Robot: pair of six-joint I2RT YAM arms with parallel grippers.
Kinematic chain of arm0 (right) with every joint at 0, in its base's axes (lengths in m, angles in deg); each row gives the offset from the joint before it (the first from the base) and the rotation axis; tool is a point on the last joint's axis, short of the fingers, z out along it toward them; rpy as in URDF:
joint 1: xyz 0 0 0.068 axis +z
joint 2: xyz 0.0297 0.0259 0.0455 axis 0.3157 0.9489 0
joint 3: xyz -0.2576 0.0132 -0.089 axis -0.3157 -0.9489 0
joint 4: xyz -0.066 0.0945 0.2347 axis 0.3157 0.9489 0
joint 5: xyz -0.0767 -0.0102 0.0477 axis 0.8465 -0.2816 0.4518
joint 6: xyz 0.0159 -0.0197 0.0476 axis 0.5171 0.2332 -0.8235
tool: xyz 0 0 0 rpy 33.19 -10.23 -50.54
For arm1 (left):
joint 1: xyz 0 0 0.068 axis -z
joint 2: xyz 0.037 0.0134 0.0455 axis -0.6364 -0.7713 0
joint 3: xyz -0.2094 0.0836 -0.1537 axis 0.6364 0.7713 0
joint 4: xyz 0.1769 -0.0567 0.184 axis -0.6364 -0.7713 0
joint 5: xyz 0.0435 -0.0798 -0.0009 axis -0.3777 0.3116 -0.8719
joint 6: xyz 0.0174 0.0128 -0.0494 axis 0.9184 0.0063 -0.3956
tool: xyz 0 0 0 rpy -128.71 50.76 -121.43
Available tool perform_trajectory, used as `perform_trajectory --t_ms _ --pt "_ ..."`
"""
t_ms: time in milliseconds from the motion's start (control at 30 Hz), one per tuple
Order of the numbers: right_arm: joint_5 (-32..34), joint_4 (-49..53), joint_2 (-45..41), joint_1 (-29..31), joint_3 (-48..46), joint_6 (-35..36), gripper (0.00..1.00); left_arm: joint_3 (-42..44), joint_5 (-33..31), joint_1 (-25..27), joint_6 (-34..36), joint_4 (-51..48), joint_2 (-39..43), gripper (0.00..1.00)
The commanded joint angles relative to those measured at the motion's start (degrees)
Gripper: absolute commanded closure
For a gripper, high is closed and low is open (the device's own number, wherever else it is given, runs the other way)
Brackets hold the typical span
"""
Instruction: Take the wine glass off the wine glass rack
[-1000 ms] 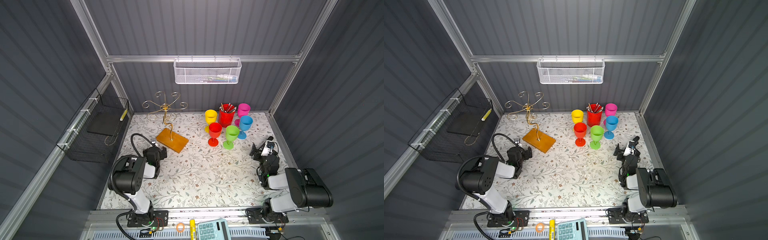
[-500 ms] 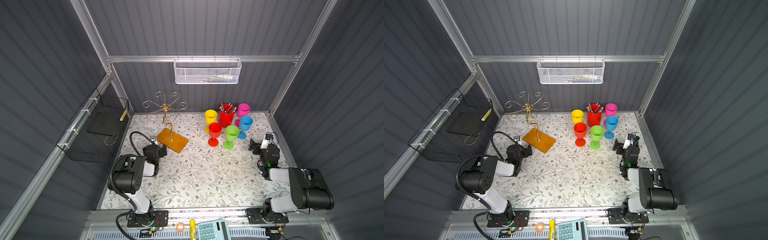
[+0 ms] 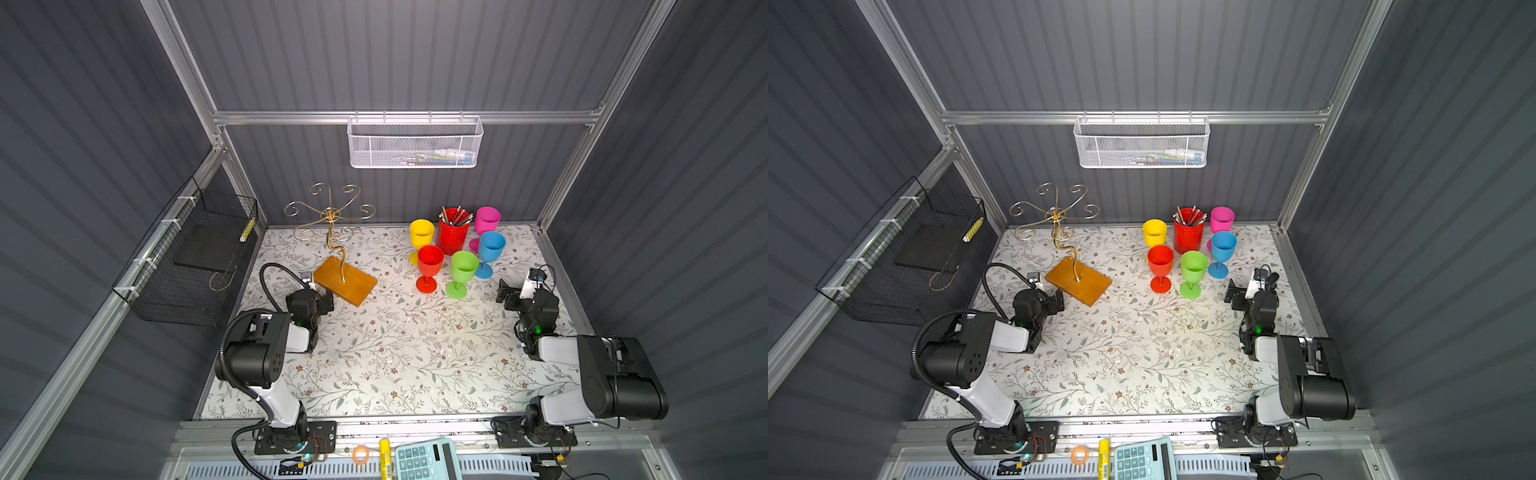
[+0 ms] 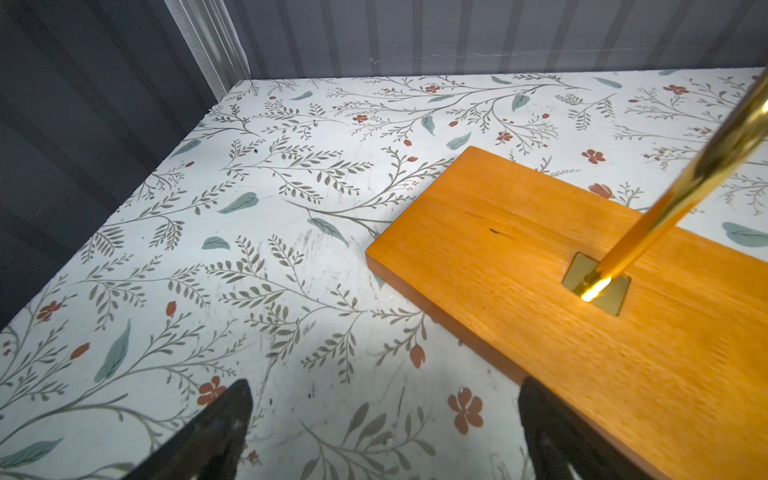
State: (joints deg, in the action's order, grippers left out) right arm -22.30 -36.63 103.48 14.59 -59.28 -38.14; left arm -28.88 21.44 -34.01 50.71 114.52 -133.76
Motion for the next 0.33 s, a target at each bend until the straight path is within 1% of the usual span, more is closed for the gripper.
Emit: perform_trajectory --t_ms 0,233,300 --pt "-0.49 0.18 -0.03 -0.22 0.02 0.08 0.01 -0.59 0.63 -0.41 1.04 0.0 -0.09 0.0" --pt "-0.48 0.29 -0.14 -0.21 0.07 0.08 0.01 -0.62 0.7 -0.34 1.0 0.02 -0.09 0.0" --pt "-2.38 -0.03 -0.22 -0.2 -0.11 0.88 0.01 -0.68 0.66 -0.38 1.02 0.0 -0.07 0.0"
